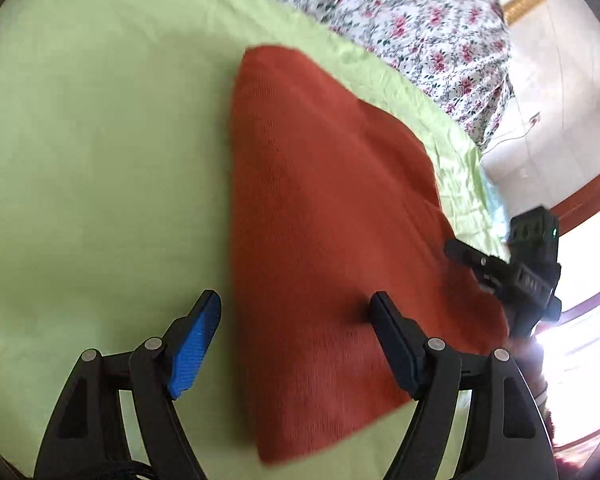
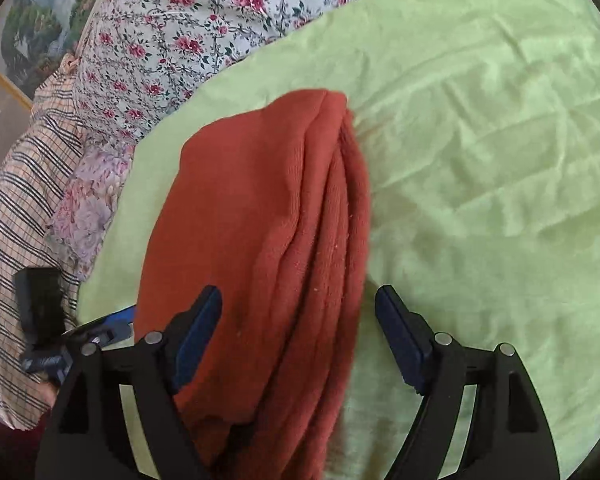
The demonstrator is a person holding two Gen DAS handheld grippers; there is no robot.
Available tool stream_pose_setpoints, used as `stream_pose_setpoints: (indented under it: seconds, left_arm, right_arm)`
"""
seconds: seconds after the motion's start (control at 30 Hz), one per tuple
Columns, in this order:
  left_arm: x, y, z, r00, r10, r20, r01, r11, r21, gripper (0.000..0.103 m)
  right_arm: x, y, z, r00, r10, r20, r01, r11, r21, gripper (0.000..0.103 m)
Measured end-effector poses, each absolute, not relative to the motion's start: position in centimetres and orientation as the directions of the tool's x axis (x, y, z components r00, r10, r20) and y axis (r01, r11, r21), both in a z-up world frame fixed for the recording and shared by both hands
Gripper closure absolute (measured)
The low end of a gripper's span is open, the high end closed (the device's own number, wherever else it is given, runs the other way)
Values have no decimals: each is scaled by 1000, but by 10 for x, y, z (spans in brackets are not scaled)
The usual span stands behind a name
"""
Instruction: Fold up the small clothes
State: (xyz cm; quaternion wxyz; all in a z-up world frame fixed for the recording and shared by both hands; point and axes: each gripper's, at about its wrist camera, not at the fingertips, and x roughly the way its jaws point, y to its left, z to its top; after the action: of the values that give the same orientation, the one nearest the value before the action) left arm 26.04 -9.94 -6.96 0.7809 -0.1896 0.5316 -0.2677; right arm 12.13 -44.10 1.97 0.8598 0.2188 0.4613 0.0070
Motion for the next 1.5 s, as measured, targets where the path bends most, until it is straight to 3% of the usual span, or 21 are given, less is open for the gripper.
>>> stream_pose_setpoints:
  seconds: [0.07,0.13,0.17,0.2,0.27,0.3,0.4,0.63,0.83,0.9,1.07,1.13,1.27,1.33,1.4,1.43,1.47,1.5]
  left_arm:
    - [272,-105,-77,268,-644,-717,205,765,-610,26]
    - [278,-109,-76,283,-650,-706,218,760,-612,28]
    - [281,-112,-75,285,-655,-700,234,756,-612,48]
    - [282,-117,-75,282,-650,-706,243,760,-603,59]
    - [281,-118,-71,293,-649,-702,259,761,-595,77]
    - [281,-119,-68,306,-654,-692,269,756,-596,79]
    - [270,-110,-48,342,-650,-679,287,760,-583,81]
    - [201,-27,-2,460,-585,-668,257,808,-531,82]
    - [171,35,-34,453,-545,-705,156,827,-540,81]
    - [172,41,-57,422,-560,-713,122,814,-568,77]
    - [181,67,-71,434,-596,-676,67,769,-635,50]
    - [192,76,-71,448,-595,-667,57,764,-643,45]
    - [242,92,-76,459,-605,-651,24,741,-671,45]
    - [267,97,-77,460,-600,-654,16,742,-670,48]
    - [295,100,-77,471,-572,-671,0,761,-648,59]
    - [309,97,-74,481,-555,-679,-6,772,-636,76]
    - [323,97,-71,493,-534,-687,-13,785,-620,83]
    - [334,97,-67,502,-519,-692,-18,793,-608,83]
  right_arm:
    - [125,-443,17,579,226,-784,200,892,405,24]
    - [129,-447,13,577,240,-781,216,877,429,37]
    - [130,-447,10,571,248,-782,223,871,439,45]
    - [130,-448,6,564,279,-778,224,855,468,63]
    - [129,-444,5,566,282,-775,222,853,473,70]
    - [128,-439,8,569,271,-777,219,860,460,73]
    - [126,-426,20,587,262,-766,198,871,450,77]
    - [128,-350,30,589,417,-692,14,851,525,81]
    - [145,-296,-10,509,515,-690,-47,817,574,82]
    - [146,-288,-22,487,481,-729,-31,844,536,82]
    - [141,-292,-27,463,431,-775,14,870,492,72]
    - [134,-294,-17,479,396,-783,19,887,460,69]
    - [127,-297,-2,523,353,-776,23,904,426,68]
    - [124,-297,2,535,341,-773,29,907,419,68]
    - [122,-295,3,542,336,-770,32,907,419,68]
    - [121,-294,4,543,335,-770,34,908,418,68]
    - [120,-294,5,543,332,-771,34,909,416,68]
    - [118,-294,5,544,331,-771,34,909,415,68]
